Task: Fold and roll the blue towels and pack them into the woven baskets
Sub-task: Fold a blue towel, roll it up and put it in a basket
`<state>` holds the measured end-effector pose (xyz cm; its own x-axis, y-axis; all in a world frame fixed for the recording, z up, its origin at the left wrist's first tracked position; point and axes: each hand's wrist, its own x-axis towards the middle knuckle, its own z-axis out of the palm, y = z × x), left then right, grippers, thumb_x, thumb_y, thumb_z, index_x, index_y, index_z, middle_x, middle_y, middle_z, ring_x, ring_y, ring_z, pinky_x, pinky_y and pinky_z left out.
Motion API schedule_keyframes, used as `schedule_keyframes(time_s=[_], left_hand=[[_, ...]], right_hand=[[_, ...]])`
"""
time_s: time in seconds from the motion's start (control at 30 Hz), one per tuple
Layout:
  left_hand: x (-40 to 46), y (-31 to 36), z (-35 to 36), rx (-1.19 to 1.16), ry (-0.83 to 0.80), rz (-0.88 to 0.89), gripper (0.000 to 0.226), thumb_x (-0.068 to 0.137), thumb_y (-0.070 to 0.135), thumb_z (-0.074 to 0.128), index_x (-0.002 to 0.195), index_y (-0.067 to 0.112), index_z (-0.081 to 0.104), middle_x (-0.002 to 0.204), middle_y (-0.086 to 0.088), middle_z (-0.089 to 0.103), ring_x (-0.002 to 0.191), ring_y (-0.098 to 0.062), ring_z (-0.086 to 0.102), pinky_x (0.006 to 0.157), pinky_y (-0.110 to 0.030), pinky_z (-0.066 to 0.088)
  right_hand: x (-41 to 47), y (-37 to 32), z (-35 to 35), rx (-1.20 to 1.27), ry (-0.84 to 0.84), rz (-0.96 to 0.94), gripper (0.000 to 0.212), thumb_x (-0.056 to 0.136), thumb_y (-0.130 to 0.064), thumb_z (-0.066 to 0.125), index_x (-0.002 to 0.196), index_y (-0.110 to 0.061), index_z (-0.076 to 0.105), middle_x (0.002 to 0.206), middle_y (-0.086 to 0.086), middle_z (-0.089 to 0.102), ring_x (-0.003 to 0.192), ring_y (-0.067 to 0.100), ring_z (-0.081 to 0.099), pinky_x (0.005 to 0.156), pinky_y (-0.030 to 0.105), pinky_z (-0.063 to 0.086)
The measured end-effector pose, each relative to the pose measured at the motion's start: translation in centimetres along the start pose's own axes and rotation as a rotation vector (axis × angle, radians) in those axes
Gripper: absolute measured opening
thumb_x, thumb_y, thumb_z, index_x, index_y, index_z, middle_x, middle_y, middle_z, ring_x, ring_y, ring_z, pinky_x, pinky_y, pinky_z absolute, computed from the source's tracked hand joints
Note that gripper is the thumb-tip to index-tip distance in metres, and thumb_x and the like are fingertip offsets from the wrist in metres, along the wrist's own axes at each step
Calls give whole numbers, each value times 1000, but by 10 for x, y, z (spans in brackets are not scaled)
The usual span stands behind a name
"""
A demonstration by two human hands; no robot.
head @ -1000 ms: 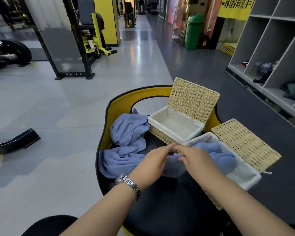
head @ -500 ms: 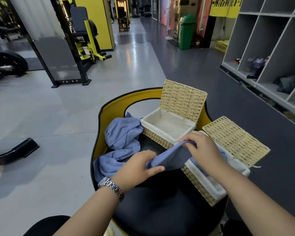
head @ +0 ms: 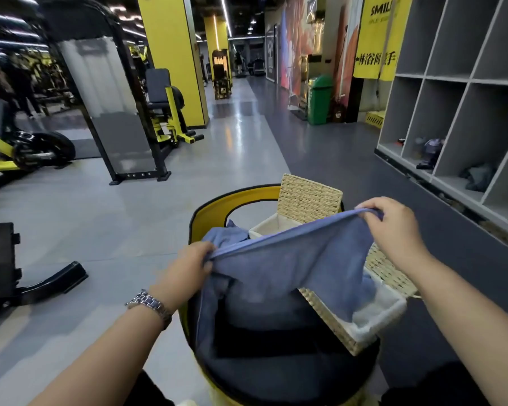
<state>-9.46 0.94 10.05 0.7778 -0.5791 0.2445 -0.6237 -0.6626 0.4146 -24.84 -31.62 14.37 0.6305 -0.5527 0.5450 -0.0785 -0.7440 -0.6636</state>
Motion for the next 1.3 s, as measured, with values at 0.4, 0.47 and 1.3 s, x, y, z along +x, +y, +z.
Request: schedule_keyframes(time_s=[0.4,0.47,1.3], left_hand=[[-16,-45,-49,57,173,-275,32,77,-4,46,81,26,59,85,-6,66,80,-29,59,65,-33,43],[-20,-54,-49,37,188,-317,37,76,-7,44,84,24,61,88,-10,68,82,-31,62,65,-33,44],[-17,-38,-23,-1138,125,-612,24,93,25,54,103,6,66,99,-18,68,87,-26,64,70,-35,49]], right_hand=[[13,25,-67,130,175,234,13,86,-9,58,89,-13,70,83,5,65,79,18,56,63,23,40],[11,42,-66,161,178,288,14,86,-11,58,91,-14,71,84,6,67,81,19,59,68,25,42],[-11,50,3,439,111,684,28,78,-24,65,76,2,58,70,7,48,66,18,44,62,30,35]])
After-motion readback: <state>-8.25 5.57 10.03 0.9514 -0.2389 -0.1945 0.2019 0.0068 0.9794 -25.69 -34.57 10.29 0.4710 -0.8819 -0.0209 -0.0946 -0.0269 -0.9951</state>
